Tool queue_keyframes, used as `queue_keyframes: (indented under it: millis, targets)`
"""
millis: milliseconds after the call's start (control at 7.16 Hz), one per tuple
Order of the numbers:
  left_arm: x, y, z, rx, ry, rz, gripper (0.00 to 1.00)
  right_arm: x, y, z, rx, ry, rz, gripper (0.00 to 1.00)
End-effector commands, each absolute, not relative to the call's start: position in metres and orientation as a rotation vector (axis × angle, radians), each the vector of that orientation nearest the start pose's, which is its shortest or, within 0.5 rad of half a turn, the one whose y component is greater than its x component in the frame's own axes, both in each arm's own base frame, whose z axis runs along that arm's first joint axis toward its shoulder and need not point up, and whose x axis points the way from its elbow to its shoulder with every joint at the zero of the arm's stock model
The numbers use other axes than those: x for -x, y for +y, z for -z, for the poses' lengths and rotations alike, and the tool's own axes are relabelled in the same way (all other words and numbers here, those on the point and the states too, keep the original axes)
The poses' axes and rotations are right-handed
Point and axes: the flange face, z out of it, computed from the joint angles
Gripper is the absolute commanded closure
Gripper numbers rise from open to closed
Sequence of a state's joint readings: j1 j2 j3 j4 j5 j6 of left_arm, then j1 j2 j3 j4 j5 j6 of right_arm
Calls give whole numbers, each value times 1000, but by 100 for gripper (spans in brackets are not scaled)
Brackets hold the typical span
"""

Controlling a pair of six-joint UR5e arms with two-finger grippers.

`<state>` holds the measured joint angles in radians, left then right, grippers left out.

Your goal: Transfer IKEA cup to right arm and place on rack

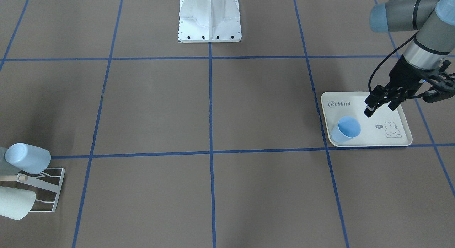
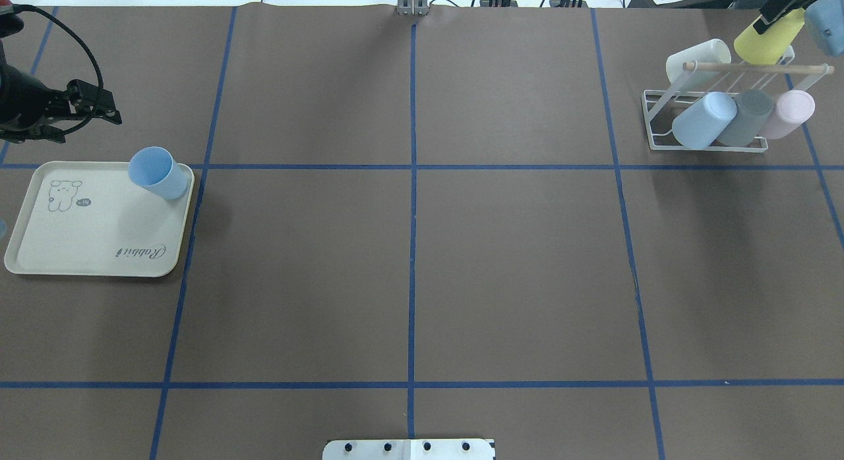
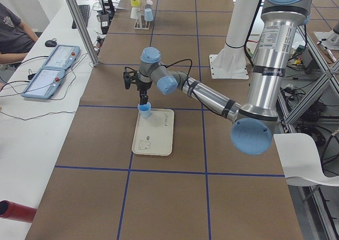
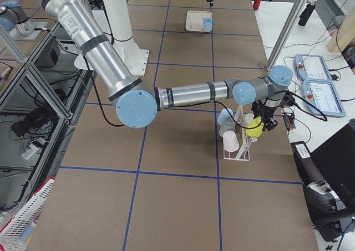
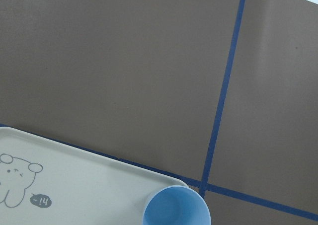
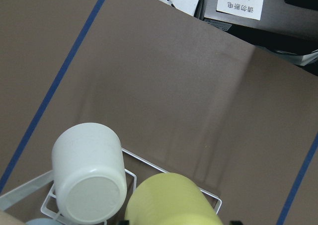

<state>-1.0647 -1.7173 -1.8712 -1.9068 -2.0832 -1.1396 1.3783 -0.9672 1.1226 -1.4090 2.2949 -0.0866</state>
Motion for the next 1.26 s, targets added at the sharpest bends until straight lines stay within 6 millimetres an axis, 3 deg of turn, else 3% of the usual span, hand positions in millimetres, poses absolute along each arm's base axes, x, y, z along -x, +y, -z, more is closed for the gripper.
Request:
queue_keyframes:
  millis: [0, 559, 698, 977, 1117]
  targets:
    - [-191, -518, -404, -166, 898, 391, 0, 86, -745, -495, -259, -739, 390, 92]
    - [-193, -517, -405, -160, 898, 392, 0, 105, -741, -504, -235, -741, 410, 90]
    - [-193, -517, -405, -161, 897, 390, 0, 109, -741, -503, -233, -742, 412, 85]
    - [-189, -509, -426, -141, 871, 389, 0, 126, -740, -501, -225, -746, 417, 40]
    - [-197, -502, -441, -128, 842, 381, 0, 134, -739, -500, -228, -748, 428, 22]
